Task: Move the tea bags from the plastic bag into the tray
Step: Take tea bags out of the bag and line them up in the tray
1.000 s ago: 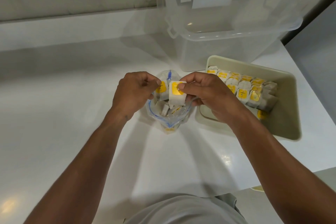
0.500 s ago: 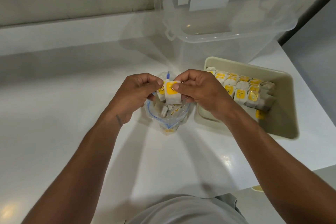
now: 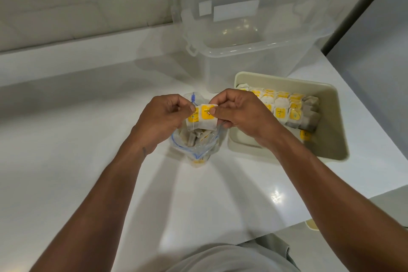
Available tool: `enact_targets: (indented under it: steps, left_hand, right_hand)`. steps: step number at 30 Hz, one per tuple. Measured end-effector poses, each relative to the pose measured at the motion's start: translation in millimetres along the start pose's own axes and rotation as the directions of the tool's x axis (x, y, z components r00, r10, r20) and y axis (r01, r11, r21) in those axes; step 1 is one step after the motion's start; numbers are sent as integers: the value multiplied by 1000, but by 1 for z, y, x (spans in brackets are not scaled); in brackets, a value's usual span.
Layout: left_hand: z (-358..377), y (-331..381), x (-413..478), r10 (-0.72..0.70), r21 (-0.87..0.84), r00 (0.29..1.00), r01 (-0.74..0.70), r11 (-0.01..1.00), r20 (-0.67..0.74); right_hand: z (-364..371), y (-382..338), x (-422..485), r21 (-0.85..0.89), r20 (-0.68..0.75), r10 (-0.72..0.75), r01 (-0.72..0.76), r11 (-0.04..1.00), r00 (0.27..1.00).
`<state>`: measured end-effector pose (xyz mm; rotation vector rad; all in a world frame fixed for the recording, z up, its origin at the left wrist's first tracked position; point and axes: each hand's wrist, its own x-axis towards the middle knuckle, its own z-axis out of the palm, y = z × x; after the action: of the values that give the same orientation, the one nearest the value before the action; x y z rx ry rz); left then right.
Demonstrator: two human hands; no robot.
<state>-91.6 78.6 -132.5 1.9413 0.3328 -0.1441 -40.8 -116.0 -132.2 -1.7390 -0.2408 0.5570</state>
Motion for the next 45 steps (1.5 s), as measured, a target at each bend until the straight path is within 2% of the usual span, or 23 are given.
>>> enact_targets:
  steps: [7, 14, 22, 28, 32, 36, 40, 45]
  left_hand:
    - [11, 10, 6, 67, -18, 997, -67, 998, 41]
    - [25, 35, 25, 143, 54, 986, -148, 988, 84]
    - [46, 67, 41, 258, 150, 941, -294, 944, 217]
    - [65, 76, 60, 334, 501, 896, -440, 745, 291]
    - [78, 74, 67, 364, 717, 879, -465, 519, 308]
    - [90, 66, 71, 383, 788, 860, -481, 385, 337]
    - [98, 63, 72, 386, 805, 846, -497, 324, 368]
    - [105, 63, 75, 332, 838, 847, -498, 222, 416]
  right_hand:
    - [-13, -2, -3, -43, -49, -9, 7, 999, 999]
    - [-43, -2, -8, -27, -63, 17, -19, 999, 998]
    - [-80, -2, -12, -35, -205, 30, -38, 999, 978]
    - [-103, 15, -11, -200, -236, 78, -127, 972, 969]
    - [-113, 33, -9, -253, -294, 62, -140, 957, 954]
    - [-113, 50, -6, -260, -334, 50, -143, 955, 941]
    - [-114, 58, 2, -269, -374, 24, -133, 954, 927]
    - [-111, 61, 10, -437, -290, 15, -146, 887, 957]
